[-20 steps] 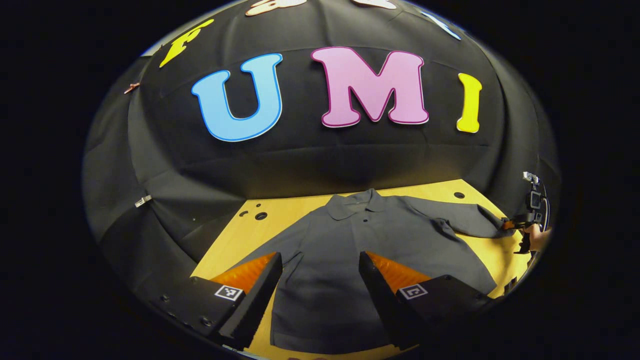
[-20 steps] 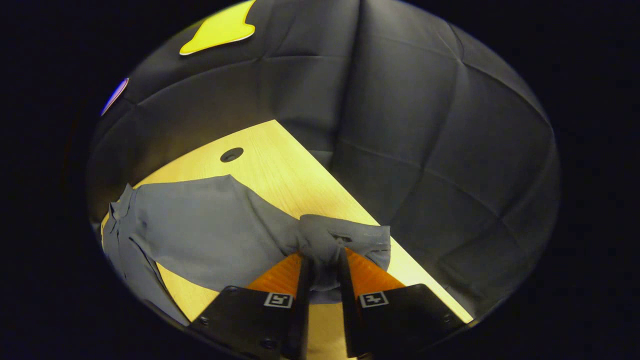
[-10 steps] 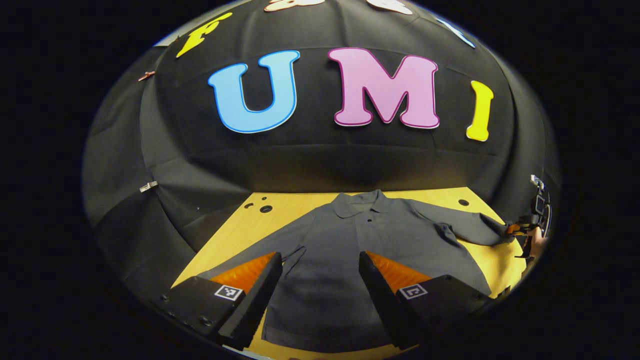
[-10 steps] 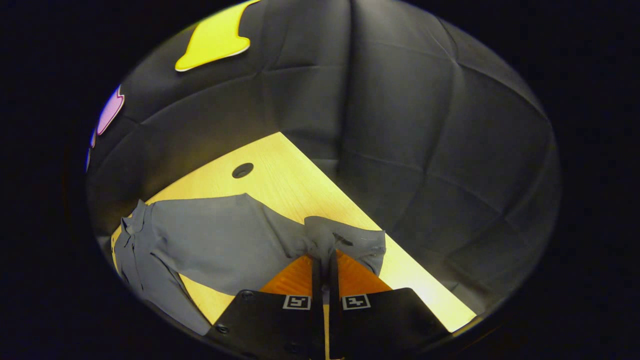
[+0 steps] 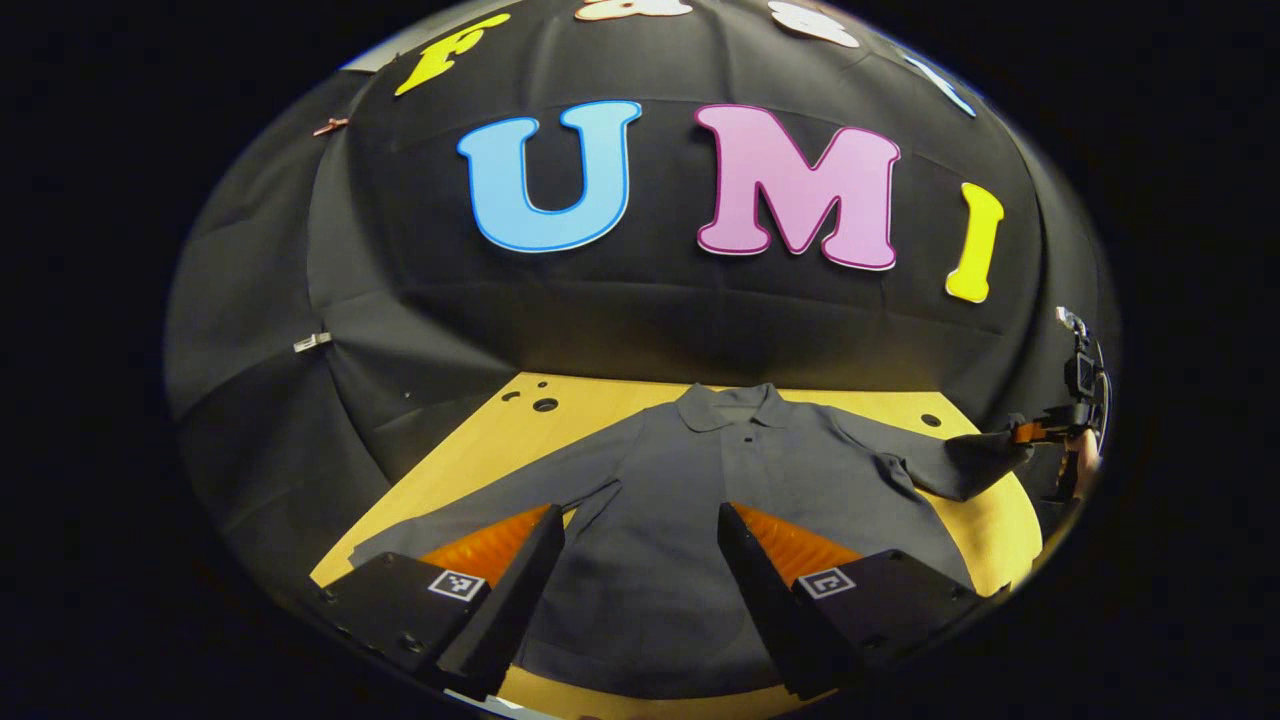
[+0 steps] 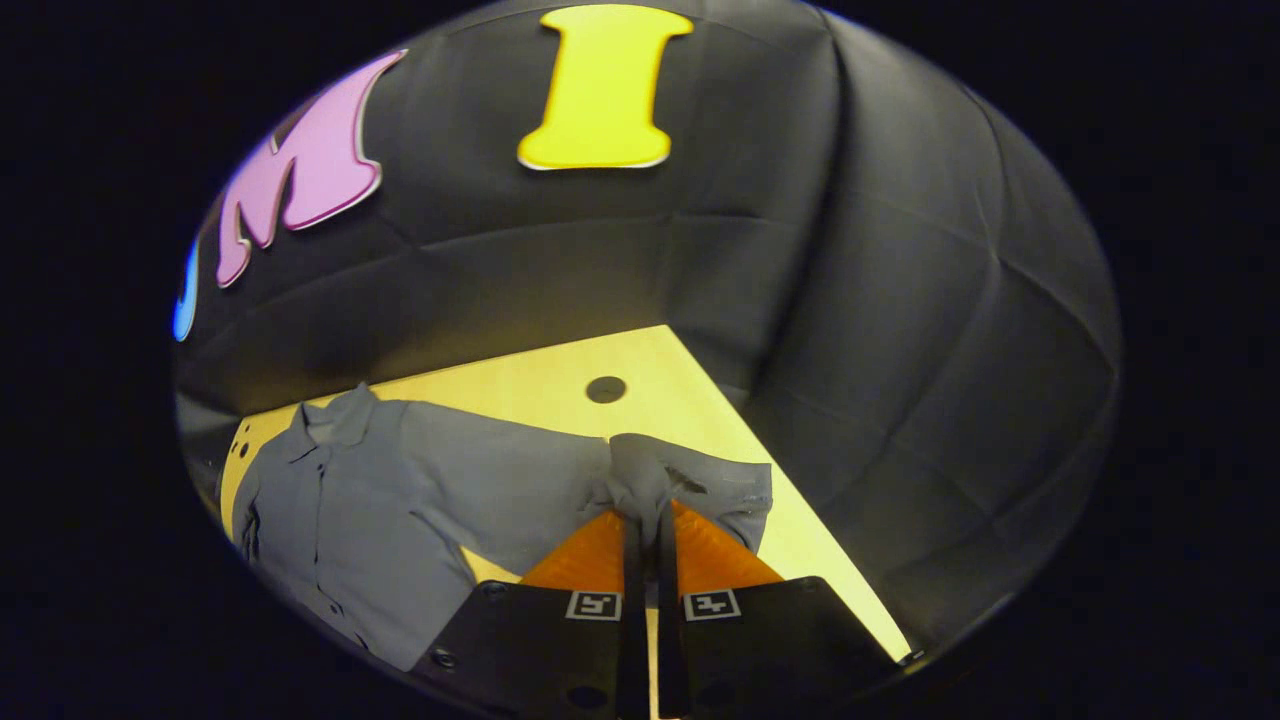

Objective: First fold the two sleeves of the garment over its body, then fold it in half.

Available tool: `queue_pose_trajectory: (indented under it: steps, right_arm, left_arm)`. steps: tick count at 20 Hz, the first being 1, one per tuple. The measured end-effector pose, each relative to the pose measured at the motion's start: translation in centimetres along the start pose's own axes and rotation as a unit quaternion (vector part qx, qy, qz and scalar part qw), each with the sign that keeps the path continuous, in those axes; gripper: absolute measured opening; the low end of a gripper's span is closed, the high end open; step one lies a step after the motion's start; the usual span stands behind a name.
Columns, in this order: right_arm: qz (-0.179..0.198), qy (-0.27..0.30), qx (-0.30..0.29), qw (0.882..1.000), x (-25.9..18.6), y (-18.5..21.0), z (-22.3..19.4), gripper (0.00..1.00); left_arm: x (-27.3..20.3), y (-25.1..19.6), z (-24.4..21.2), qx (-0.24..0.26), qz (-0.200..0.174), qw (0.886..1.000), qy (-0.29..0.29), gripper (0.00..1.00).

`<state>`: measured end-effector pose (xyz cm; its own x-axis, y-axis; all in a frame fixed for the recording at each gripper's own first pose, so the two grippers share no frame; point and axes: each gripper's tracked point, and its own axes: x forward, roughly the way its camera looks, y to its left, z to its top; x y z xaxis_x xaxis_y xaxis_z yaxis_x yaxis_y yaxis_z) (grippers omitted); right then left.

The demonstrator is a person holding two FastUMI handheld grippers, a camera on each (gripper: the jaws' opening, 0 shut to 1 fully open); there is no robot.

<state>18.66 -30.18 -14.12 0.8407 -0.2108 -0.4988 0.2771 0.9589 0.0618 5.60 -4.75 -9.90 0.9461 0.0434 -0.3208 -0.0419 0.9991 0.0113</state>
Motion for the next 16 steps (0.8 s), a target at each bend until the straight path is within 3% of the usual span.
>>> queue_pose_trajectory:
  steps: [5, 16]
  right_arm:
    - [0.049, -0.014, -0.045, 0.998, -0.4, 7.2, 1.8, 0.08]
    - [0.172, -0.011, -0.123, 0.977, -2.5, 28.4, 2.6, 0.08]
  left_arm:
    - [-1.0, 2.1, -0.6, -0.028, 0.023, 0.999, -0.002, 0.98]
    - [-2.4, 9.3, -2.4, -0.064, 0.084, 0.994, 0.019, 0.98]
